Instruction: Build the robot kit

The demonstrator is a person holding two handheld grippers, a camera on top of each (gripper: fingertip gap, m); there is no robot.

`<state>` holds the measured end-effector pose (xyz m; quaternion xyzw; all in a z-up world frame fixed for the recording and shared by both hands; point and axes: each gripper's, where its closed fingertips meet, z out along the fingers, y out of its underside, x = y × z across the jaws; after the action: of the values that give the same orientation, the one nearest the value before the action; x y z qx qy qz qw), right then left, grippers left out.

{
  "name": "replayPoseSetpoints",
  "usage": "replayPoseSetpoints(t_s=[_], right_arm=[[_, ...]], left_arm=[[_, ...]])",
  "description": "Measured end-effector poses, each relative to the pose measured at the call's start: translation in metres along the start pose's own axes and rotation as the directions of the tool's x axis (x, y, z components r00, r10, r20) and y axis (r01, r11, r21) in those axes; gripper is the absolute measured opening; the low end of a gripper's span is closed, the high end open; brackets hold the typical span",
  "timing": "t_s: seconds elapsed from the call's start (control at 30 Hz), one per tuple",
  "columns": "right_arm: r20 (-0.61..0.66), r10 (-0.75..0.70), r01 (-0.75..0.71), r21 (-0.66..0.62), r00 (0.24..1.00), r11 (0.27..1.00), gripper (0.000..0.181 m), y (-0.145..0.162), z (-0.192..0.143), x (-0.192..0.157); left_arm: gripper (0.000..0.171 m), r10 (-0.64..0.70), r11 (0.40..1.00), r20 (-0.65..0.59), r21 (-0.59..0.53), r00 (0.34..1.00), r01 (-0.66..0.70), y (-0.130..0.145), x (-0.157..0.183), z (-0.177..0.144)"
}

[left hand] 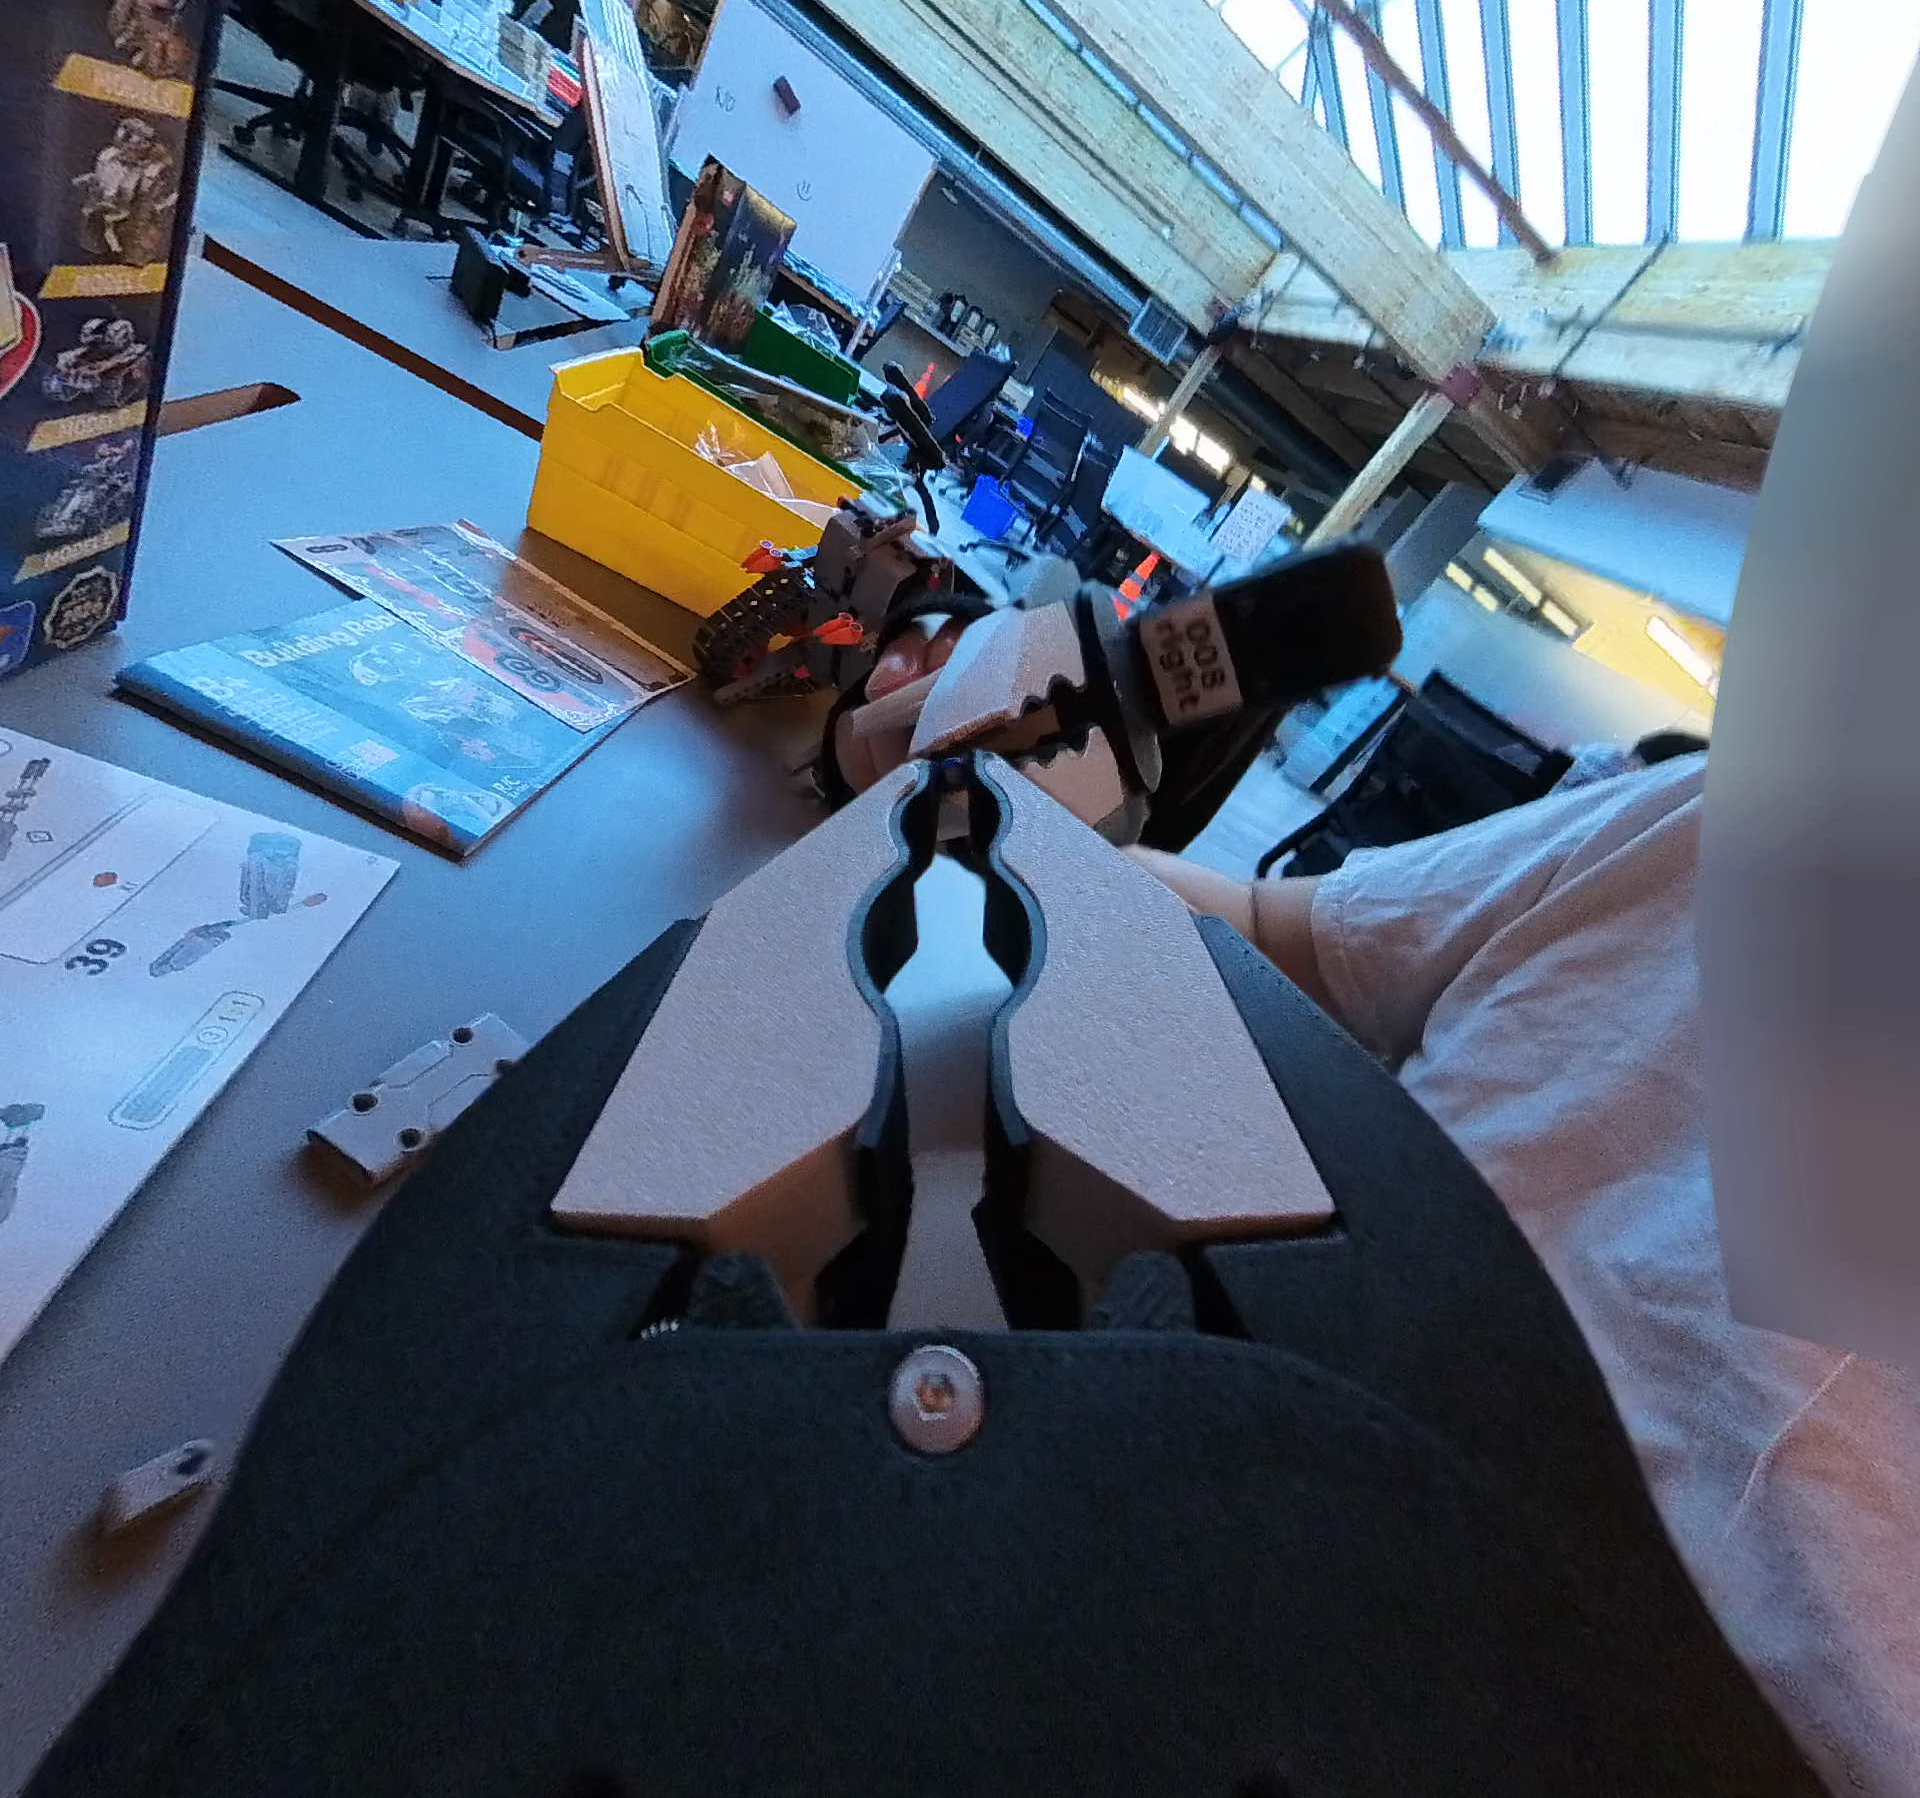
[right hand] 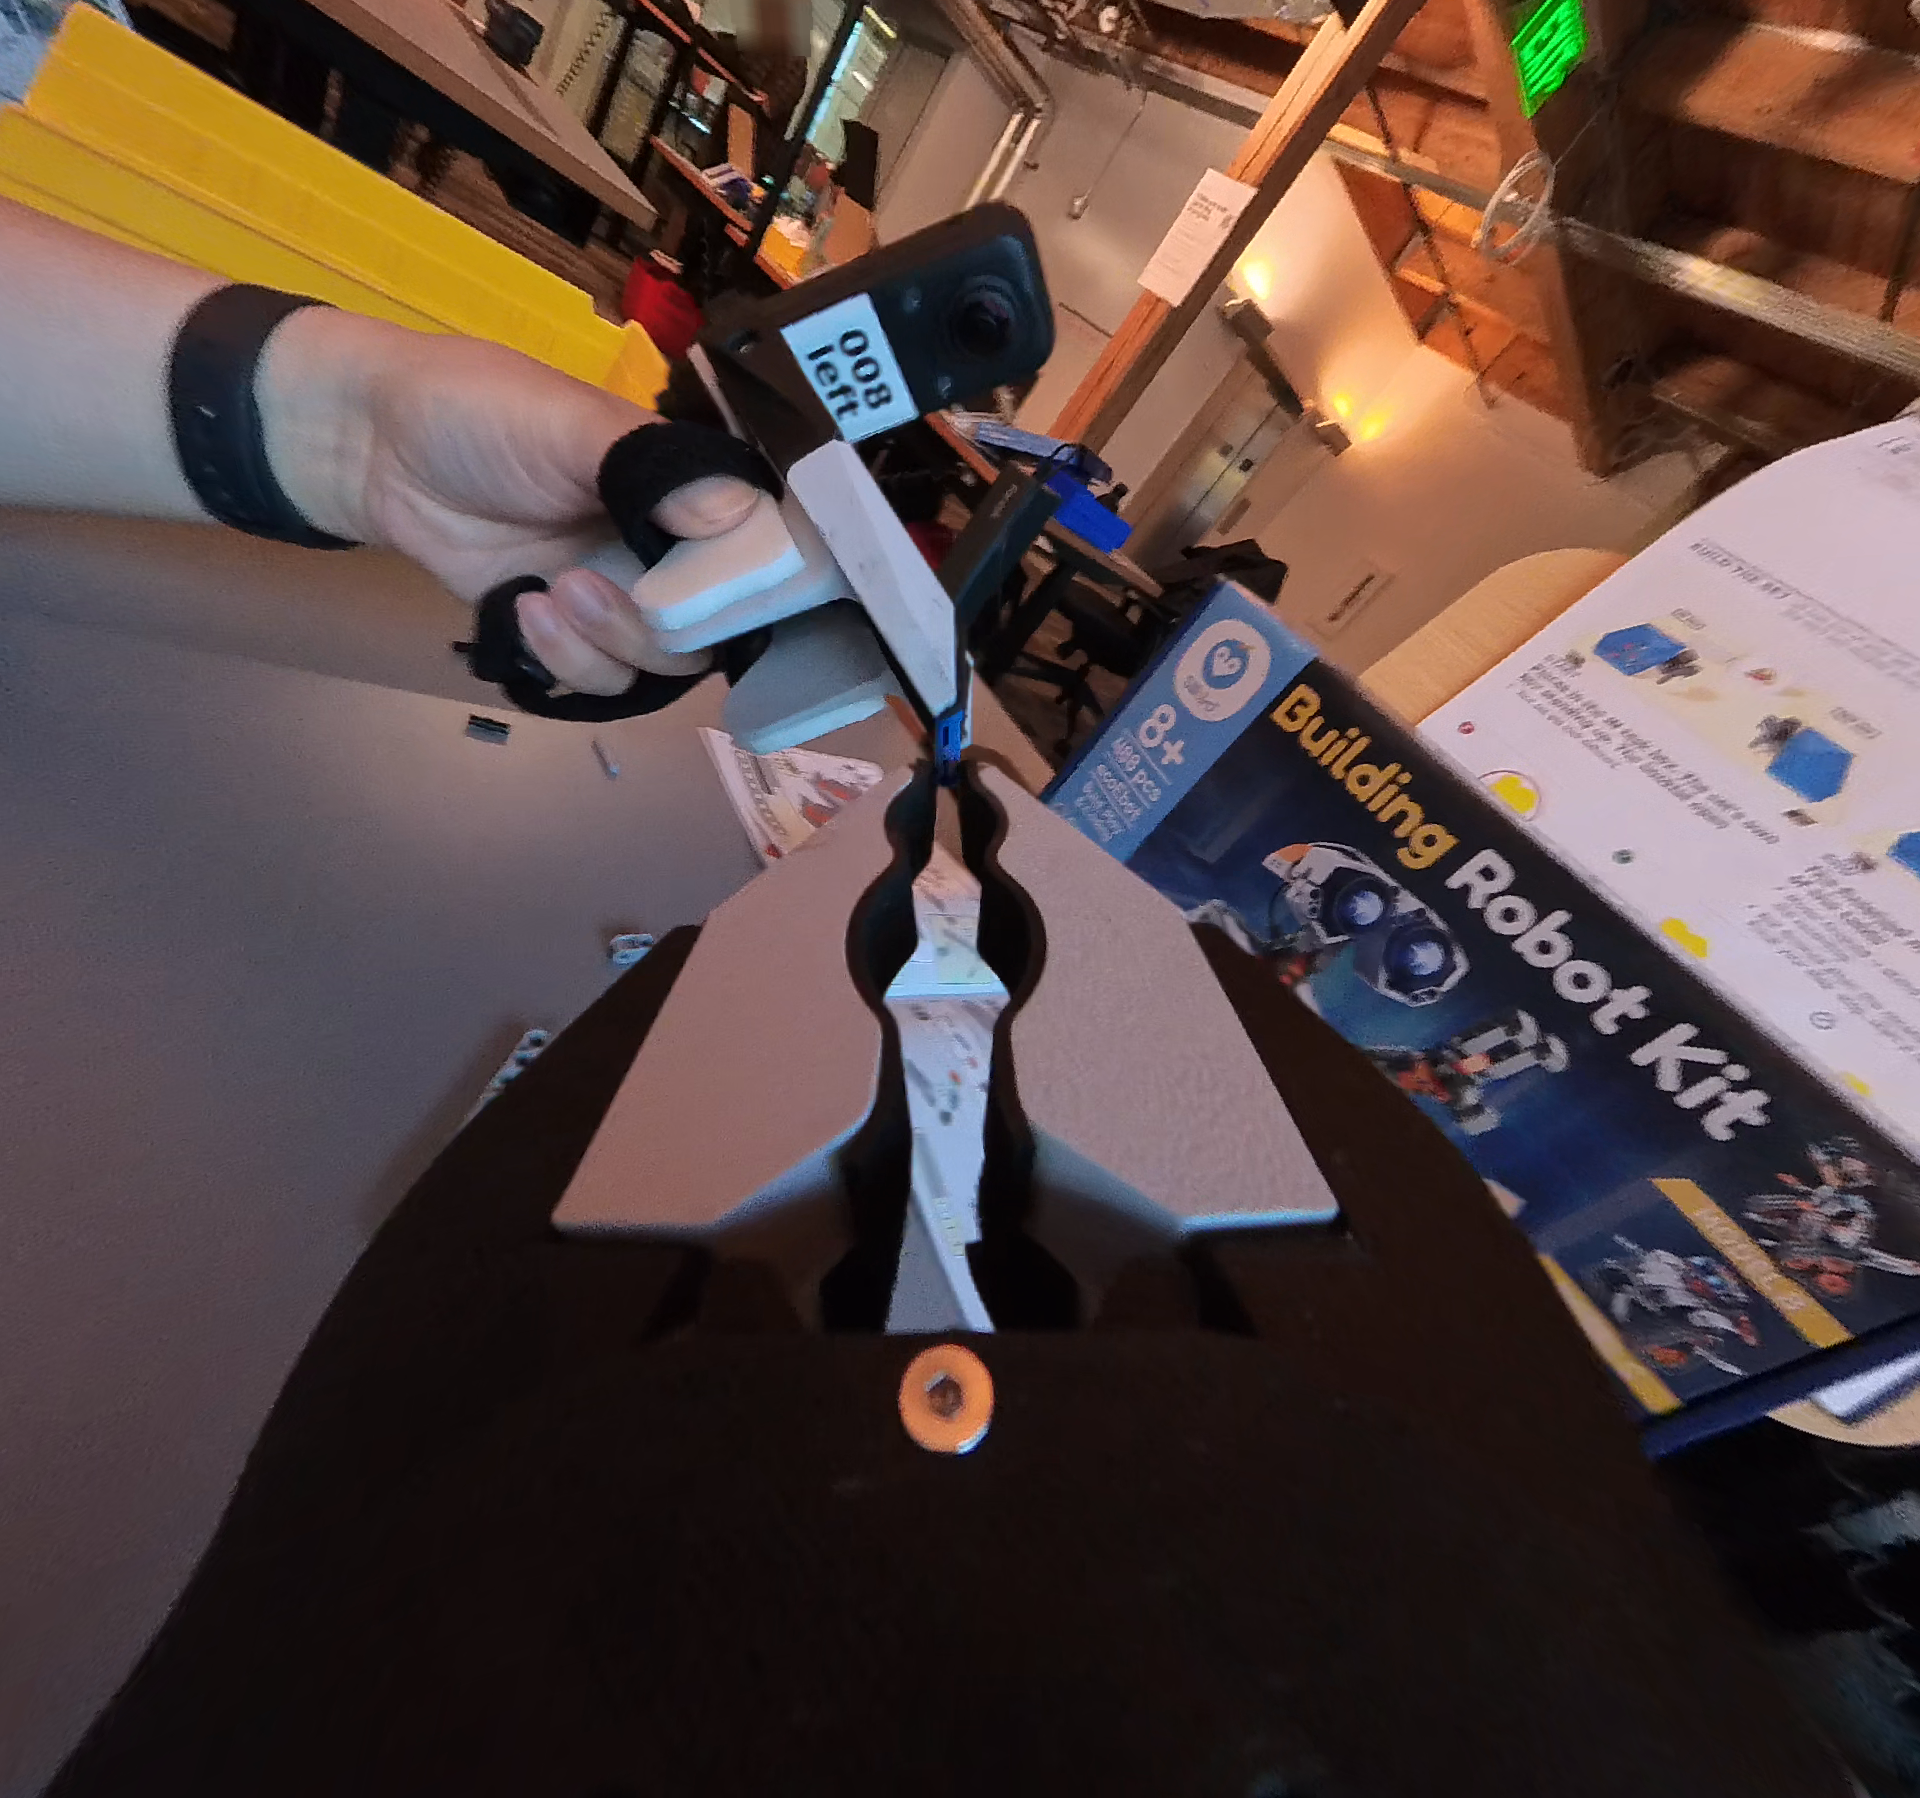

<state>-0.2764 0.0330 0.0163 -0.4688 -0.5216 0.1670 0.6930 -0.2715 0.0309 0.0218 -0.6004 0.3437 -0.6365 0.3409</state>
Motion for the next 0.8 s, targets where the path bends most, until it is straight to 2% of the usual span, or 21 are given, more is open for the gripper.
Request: replayPoseSetpoints(t_s=[0.03, 0.1, 0.13, 0.2, 0.27, 0.33, 0.43, 0.53, 0.63, 0.8], right_arm=[[0.033, 0.039, -0.039, -0.002, 0.999, 0.999, 0.003, 0.0, 0.0, -0.002], [0.132, 0.159, -0.162, 0.01, 0.978, 0.987, 0.003, -0.003, -0.001, -0.009], [0.195, 0.226, -0.231, 0.0, 0.954, 0.973, 0.003, -0.003, -0.002, -0.014], [0.302, 0.321, -0.334, -0.01, 0.897, 0.943, 0.003, -0.007, -0.006, -0.023], [0.362, 0.361, -0.379, -0.025, 0.859, 0.925, 0.003, -0.008, -0.009, -0.028], [0.387, 0.377, -0.393, -0.041, 0.841, 0.918, 0.003, -0.008, -0.01, -0.031], [0.407, 0.392, -0.405, -0.057, 0.825, 0.912, 0.003, -0.007, -0.01, -0.034], [0.401, 0.394, -0.413, -0.04, 0.827, 0.91, 0.004, -0.007, -0.01, -0.032], [0.396, 0.401, -0.44, 0.007, 0.826, 0.898, 0.011, -0.012, -0.012, -0.026], [0.404, 0.383, -0.43, 0.029, 0.831, 0.902, 0.008, -0.016, -0.015, -0.025]], left_arm=[[0.003, 0.049, 0.998, 0.003, -0.027, 0.999, -0.049, 0.002, 0.001, -0.001], [0.029, 0.227, 0.971, 0.051, -0.083, 0.973, -0.223, 0.004, 0.0, -0.004], [0.032, 0.333, 0.939, 0.073, -0.116, 0.94, -0.323, 0.006, 0.001, -0.007], [0.03, 0.514, 0.848, 0.083, -0.199, 0.854, -0.492, 0.015, 0.007, -0.009], [0.024, 0.622, 0.769, 0.086, -0.253, 0.778, -0.587, 0.021, 0.011, -0.008], [0.009, 0.65, 0.739, 0.055, -0.275, 0.758, -0.615, 0.026, 0.017, -0.006], [0.004, 0.647, 0.74, 0.038, -0.273, 0.761, -0.615, 0.029, 0.02, -0.002], [0.003, 0.654, 0.733, 0.036, -0.28, 0.756, -0.62, 0.031, 0.02, 0.0], [0.003, 0.695, 0.699, 0.052, -0.281, 0.717, -0.657, 0.027, 0.022, -0.002], [0.003, 0.706, 0.687, 0.045, -0.288, 0.707, -0.667, 0.027, 0.025, -0.002]])
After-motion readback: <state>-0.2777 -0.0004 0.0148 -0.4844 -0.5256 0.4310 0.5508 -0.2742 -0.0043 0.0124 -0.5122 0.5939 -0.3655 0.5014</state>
